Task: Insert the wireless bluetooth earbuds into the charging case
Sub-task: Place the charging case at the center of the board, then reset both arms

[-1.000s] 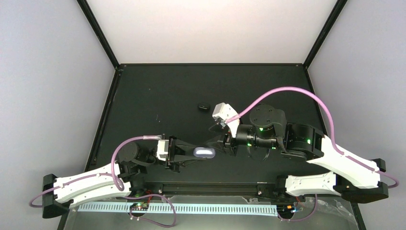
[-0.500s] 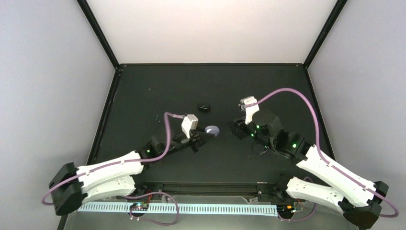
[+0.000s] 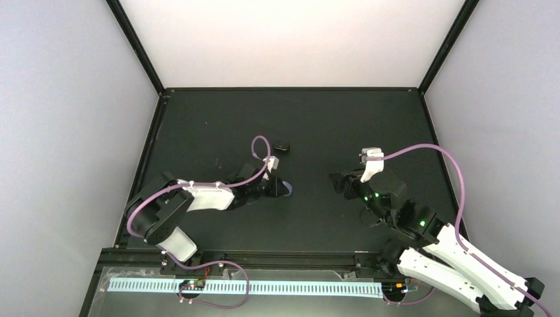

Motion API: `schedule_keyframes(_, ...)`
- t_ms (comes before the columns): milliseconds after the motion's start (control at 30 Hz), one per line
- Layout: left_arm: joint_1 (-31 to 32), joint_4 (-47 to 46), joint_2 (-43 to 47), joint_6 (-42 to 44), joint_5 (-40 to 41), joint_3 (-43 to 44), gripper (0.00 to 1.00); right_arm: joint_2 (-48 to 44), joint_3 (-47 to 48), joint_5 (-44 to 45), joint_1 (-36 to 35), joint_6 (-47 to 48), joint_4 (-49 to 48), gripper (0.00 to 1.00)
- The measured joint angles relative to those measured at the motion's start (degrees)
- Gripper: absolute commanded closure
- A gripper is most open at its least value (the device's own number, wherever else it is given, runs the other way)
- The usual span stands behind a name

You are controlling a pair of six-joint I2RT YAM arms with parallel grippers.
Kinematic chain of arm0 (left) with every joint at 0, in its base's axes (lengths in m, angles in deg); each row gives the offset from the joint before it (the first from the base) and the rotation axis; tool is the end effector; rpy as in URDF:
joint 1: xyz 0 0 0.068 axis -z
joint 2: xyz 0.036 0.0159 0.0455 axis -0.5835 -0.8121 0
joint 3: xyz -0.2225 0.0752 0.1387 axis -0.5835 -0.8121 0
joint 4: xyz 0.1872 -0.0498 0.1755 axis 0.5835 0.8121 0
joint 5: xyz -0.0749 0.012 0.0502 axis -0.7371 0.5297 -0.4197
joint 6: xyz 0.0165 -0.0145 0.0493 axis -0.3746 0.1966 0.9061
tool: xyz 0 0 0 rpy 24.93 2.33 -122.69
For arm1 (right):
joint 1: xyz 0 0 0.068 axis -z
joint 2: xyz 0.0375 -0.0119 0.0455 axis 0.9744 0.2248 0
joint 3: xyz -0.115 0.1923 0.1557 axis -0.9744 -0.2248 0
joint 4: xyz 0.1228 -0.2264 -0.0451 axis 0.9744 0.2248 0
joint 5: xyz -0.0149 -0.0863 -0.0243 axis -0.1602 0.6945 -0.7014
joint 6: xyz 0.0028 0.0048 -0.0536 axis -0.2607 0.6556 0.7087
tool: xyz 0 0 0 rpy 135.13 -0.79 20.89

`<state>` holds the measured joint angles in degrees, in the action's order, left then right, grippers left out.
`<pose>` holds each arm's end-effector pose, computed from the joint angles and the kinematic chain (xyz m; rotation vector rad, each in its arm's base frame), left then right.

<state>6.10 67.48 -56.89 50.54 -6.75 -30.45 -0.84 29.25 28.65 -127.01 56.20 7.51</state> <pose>0.2051 -0.1918 0.1345 0.1870 2.4248 -0.8901 0.1007 0.0987 0.3100 -0.1070 1.9715 0.5223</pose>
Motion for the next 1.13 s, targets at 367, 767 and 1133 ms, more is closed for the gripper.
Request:
schedule_keyframes(367, -0.6, -0.7, -4.7, -2.3, -3.1, 3.9, 0.08, -1.7, -0.3, 2.5, 0.2, -0.3, 0.0, 0.16)
schedule_keyframes(767, 0.0, 16.7, 19.8, -1.8, 7.9, -1.3, 0.01, -2.8, 0.2, 6.5, 0.2, -0.1, -0.2, 0.00)
schedule_keyframes(1133, 0.7, 28.6, 41.0, 1.9, 22.6, 4.3, 0.01, -5.4, 0.2, 13.4, 0.2, 0.2, -2.0, 0.00)
